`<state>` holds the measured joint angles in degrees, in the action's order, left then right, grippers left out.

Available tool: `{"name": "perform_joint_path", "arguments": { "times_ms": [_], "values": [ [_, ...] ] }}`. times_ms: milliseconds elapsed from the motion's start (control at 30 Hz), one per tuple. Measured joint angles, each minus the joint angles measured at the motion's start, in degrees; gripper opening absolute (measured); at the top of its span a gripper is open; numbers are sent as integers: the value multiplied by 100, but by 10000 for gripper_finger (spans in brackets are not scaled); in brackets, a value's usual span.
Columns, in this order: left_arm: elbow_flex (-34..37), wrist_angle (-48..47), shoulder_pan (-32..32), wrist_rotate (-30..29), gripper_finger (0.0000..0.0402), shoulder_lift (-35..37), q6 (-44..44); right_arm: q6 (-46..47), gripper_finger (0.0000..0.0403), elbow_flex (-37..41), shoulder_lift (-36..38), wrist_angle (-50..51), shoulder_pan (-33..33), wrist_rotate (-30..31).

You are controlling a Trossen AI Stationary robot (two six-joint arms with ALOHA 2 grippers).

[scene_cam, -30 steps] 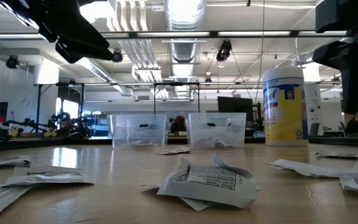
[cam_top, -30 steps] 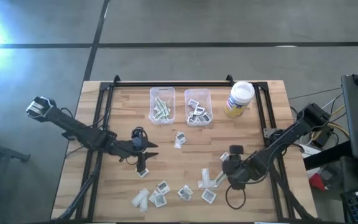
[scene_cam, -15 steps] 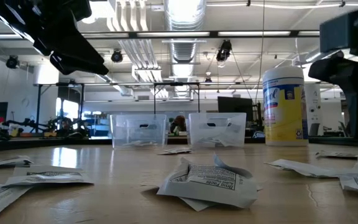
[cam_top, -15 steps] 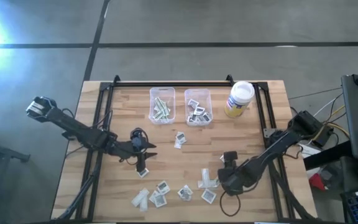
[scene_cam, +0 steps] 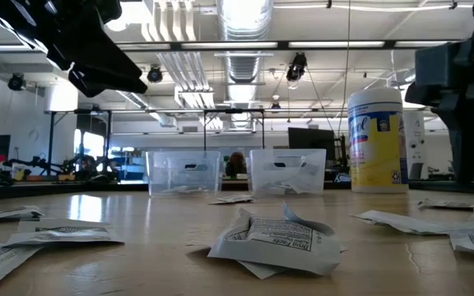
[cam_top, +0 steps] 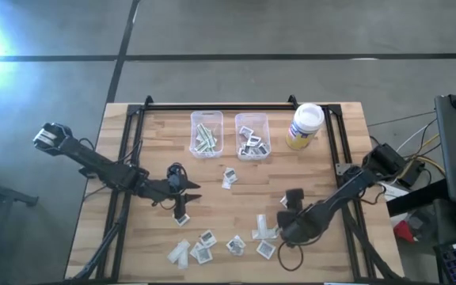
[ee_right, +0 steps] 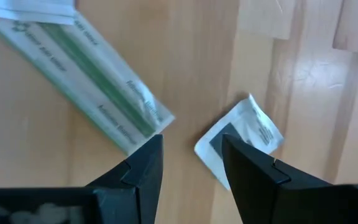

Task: Pick & Place First Aid Supplies
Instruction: Put the gray towelette pack into the right transparent bin

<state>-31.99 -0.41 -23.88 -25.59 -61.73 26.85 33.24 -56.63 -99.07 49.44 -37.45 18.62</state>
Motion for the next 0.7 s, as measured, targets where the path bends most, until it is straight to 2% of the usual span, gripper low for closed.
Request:
{"name": "perform_joint_path", "arguments": {
  "times_ms": [233,700],
  "values": [
    [0,-5,0,0,151,1,-2,29,158,206,-39,-32,195,-78],
    [0,-4,-1,0,151,2,-9,307,122,381,-28,-194,352,-152]
  ]
}}
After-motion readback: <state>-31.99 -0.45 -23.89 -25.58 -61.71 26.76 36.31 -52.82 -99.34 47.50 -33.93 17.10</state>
